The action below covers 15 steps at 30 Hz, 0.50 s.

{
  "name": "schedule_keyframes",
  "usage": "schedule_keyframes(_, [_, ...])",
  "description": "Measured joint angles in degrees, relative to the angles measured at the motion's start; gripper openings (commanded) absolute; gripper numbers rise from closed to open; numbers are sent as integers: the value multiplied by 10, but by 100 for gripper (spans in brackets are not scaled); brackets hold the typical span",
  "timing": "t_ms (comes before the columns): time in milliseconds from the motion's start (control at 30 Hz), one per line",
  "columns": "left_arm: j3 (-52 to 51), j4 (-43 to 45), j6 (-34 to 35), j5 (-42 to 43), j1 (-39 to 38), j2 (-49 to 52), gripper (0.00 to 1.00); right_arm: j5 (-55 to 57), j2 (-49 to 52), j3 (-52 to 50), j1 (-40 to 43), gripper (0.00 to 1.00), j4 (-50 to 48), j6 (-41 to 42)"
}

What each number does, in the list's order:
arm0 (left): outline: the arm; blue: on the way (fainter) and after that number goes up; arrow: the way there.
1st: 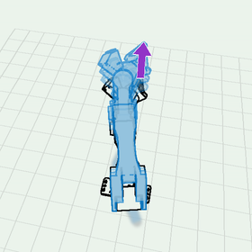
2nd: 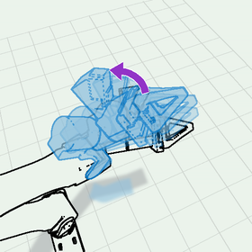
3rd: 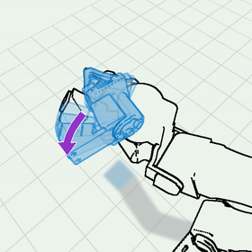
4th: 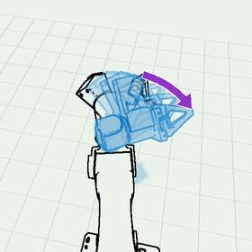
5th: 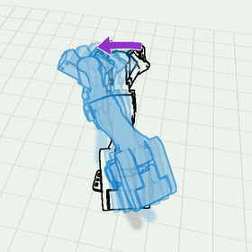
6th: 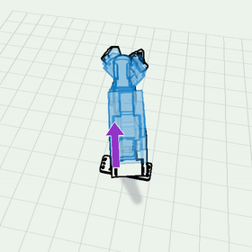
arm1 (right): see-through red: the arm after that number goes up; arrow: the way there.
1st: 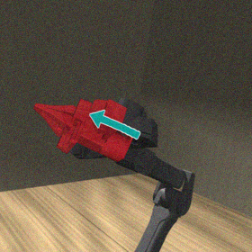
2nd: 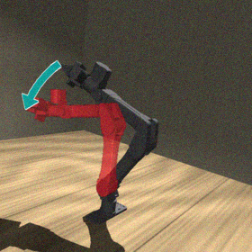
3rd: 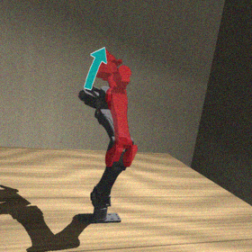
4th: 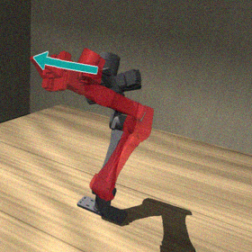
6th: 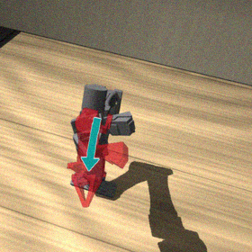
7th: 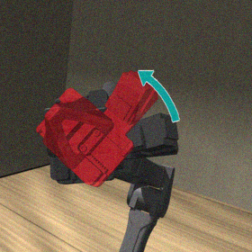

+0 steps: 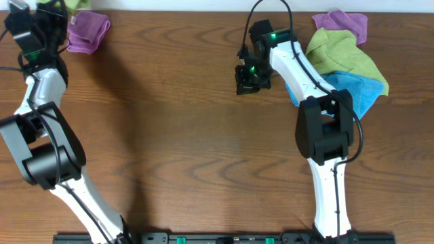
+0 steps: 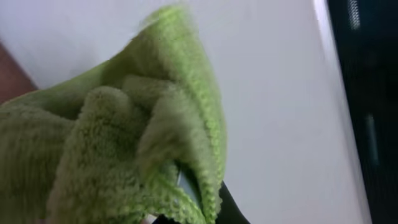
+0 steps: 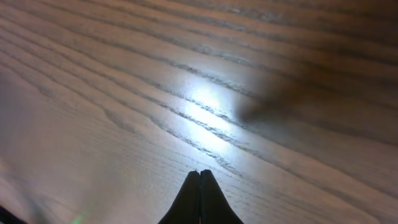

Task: Fold the cloth
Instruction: 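Carry the bundle with the left gripper onto the purple cloth and release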

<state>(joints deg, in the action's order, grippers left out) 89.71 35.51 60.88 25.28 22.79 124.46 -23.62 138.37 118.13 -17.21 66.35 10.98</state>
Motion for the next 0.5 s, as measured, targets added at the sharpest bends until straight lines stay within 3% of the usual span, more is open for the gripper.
schedule_keyframes(67, [17,39,23,7,11,39,6,0,0,0,0,1,3,0])
schedule_keyframes(300, [95,42,52,43,19,148,6,0,0,0,-14,1,8,-1])
schedule_keyframes(500, [133,40,67,92,17,177,6,3,0,0,-28,1,8,-1])
